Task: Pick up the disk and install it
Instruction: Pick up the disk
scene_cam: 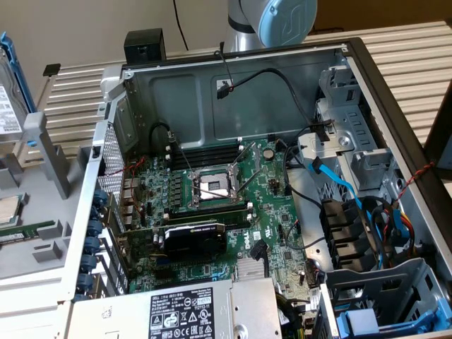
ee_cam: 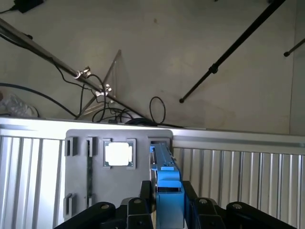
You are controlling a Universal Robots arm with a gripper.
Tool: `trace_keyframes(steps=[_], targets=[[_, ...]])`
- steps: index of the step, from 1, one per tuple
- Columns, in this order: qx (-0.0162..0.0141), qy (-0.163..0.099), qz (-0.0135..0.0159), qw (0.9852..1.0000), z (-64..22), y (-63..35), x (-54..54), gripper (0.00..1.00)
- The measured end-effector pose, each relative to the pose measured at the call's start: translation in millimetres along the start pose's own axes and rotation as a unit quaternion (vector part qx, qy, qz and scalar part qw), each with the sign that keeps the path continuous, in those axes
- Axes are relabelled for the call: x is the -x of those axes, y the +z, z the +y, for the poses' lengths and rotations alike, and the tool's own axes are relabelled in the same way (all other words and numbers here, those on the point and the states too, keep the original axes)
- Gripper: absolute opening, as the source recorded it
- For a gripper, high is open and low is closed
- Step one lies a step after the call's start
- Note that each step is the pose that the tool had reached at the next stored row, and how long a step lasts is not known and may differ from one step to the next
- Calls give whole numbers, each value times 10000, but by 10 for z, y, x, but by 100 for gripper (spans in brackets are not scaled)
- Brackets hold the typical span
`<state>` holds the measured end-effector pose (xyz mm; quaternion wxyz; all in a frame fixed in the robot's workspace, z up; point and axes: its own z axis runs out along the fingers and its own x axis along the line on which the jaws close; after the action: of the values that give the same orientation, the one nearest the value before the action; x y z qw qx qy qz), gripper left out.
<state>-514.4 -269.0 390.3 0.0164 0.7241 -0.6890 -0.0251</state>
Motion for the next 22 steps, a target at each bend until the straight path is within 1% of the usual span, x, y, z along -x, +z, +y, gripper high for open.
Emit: trace_keyframes(steps=[5,10,14,22], targets=[[1,3,31,10000,2,-158,23,36],[3,8,50,10000,-35,-279,51,36],[2,11,60,10000,-85,-367,76,36],[3,16,83,10000,-215,-539,132,36]])
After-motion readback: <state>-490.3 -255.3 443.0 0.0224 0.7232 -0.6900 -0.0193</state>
